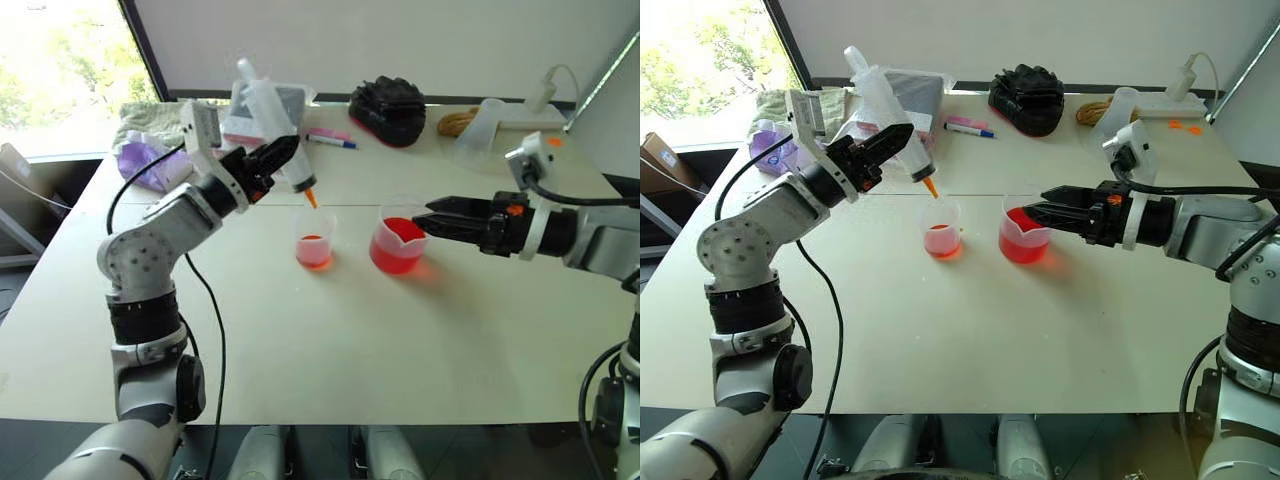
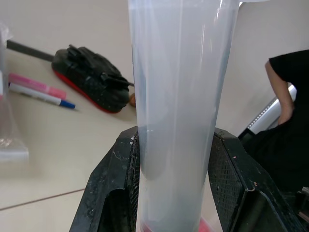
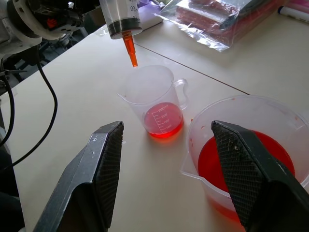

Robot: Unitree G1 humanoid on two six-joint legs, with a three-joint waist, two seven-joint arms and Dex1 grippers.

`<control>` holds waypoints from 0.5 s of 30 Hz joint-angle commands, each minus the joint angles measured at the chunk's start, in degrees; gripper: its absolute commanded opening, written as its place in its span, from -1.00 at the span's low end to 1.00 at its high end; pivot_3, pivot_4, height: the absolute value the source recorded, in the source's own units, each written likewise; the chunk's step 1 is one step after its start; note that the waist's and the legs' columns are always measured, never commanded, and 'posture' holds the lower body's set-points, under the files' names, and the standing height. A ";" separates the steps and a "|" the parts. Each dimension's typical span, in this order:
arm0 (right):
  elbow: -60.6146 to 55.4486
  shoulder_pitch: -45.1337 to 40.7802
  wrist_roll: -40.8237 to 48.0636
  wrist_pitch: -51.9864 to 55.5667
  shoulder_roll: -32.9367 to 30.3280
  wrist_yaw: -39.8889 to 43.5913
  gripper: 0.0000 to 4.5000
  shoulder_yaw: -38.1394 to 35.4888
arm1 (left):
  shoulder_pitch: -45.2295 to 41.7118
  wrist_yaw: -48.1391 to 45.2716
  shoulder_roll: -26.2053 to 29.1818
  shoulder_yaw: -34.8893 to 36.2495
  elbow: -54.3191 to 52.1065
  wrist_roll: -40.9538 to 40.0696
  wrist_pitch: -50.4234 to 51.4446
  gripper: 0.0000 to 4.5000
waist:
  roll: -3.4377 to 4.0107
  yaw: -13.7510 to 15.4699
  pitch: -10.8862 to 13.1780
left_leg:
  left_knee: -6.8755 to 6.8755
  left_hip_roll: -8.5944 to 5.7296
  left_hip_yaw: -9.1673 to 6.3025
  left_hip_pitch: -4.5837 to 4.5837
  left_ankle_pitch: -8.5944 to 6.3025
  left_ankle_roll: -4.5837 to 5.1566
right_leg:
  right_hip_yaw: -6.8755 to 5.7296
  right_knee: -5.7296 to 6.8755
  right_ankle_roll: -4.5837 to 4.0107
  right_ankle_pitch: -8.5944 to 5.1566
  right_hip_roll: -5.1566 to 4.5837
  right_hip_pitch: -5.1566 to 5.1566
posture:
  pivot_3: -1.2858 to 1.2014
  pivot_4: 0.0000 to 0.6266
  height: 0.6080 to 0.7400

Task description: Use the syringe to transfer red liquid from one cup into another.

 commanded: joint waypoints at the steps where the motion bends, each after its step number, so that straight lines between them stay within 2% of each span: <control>1: -0.56 -0.12 1.04 -1.27 -0.36 0.01 0.34 -0.29 | 0.24 5.93 1.40 3.21 -4.70 -5.56 3.36 -0.33 | 0.00 0.04 0.00 | 0.00 0.00 0.00 0.00 0.01 -0.01 | 0.00 0.00 0.00 0.00 0.00 0.00 | 0.03 -0.52 1.00; 5: 0.40 -0.86 0.35 -2.05 0.56 -0.28 0.34 1.74 | -0.18 9.91 2.12 5.31 -4.93 -3.47 -0.76 -0.33 | 0.00 0.03 0.00 | 0.00 0.00 0.01 0.01 0.12 -0.21 | 0.01 0.01 0.00 0.00 0.02 0.00 | 0.03 -0.52 1.00; 10: 3.03 -2.86 -0.93 -4.06 0.35 0.52 0.34 4.23 | -4.07 8.08 3.31 2.56 -1.68 1.83 -6.18 -0.33 | -0.01 0.49 0.00 | 0.02 -0.03 0.02 0.03 0.20 -0.35 | 0.01 0.03 0.00 0.00 0.04 0.02 | 0.03 -0.52 1.00; 15: 4.77 -3.89 -1.74 -5.48 -0.45 1.65 0.34 5.50 | -9.30 3.85 6.99 2.33 0.42 0.08 -4.75 -0.33 | -0.01 1.23 0.01 | 0.03 -0.03 0.03 0.00 0.22 -0.39 | 0.01 -0.05 0.00 0.00 0.08 0.02 | 0.03 -0.52 1.00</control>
